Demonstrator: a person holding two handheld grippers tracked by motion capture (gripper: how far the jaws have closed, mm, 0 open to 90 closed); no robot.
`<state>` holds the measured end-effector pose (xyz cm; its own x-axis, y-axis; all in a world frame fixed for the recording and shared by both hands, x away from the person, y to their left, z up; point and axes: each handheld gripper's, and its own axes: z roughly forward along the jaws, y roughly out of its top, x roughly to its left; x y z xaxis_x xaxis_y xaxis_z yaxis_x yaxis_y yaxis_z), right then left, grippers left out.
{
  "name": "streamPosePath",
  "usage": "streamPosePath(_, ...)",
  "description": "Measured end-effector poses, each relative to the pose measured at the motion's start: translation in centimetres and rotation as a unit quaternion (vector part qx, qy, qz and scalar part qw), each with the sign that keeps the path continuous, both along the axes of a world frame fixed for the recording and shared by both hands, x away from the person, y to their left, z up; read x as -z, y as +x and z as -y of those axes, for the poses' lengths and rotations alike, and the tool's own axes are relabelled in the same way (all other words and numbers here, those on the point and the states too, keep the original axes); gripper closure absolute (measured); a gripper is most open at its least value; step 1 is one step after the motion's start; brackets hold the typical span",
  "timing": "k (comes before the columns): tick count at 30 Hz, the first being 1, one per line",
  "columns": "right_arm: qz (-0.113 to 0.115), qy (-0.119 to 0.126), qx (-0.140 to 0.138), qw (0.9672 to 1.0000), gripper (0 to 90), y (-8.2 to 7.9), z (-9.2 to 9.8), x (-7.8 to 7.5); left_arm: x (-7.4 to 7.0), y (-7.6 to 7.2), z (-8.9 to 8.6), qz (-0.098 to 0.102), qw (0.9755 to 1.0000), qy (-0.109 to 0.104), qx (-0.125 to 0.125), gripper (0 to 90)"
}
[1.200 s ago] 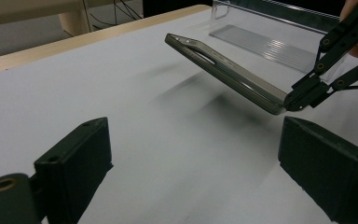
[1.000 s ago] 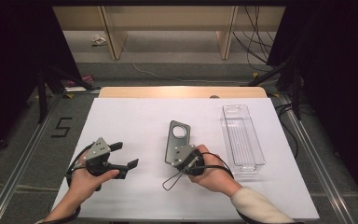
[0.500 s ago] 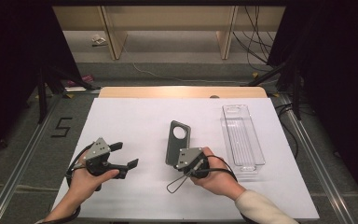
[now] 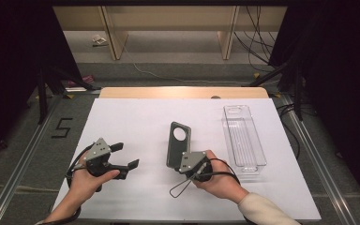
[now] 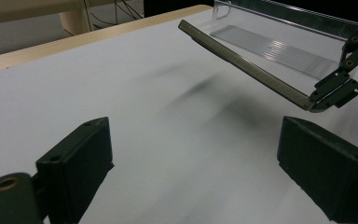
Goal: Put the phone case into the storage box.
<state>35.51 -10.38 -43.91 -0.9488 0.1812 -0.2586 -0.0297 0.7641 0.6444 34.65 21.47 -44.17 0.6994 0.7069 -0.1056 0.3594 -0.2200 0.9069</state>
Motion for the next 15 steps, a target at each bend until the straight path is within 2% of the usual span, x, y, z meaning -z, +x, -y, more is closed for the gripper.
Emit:
streamPosePath(10,0.008,0.005,-0.002,1.0000,89.2,-0.3,-0.2,-0.2,-1.0,0.6,0.3,-0.011,0.9996,-0.016,-0.021,14.1)
streamPosePath(15,0.012,0.008,-0.005,0.9999,89.2,-0.6,-0.3,-0.3,-1.6,1.0,0.9,-0.014,0.9994,-0.023,-0.019,14.9)
